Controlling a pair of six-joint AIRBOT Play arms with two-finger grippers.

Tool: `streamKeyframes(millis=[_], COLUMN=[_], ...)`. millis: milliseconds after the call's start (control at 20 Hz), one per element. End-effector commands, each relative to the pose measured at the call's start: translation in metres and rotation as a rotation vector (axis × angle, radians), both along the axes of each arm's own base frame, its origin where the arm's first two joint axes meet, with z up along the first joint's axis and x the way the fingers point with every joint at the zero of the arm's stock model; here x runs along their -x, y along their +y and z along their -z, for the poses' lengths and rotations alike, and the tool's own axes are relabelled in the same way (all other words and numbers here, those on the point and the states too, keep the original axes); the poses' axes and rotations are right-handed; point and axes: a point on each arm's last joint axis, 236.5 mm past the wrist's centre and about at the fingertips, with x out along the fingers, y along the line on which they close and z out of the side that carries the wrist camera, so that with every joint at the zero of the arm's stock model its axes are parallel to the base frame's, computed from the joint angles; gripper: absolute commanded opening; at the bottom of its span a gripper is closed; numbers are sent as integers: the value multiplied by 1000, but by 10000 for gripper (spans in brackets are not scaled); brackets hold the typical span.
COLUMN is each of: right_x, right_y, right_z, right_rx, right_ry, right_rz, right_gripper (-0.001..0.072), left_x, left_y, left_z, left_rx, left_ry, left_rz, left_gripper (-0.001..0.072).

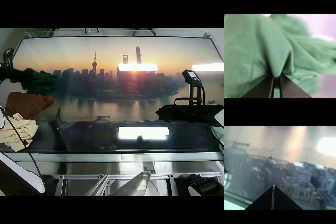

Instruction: Fold the shirts.

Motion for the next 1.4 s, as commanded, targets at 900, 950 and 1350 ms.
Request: streamKeyframes(millis=[900, 950, 1350], right_x=[24, 22, -33], right_y=[-1, -1, 42], right_z=[13, 12, 81], right_rx=[37, 42, -59], right_ry=[93, 78, 154], right_rz=[-67, -78, -160], right_gripper=[192, 507, 446], left_x=[241, 250, 312], left_y=[-387, -376, -336], left_z=[-182, -167, 8], left_rx=[264, 250, 283], left_ry=[205, 272, 500], left_rz=[747, 732, 468], left_gripper=[590, 590, 590])
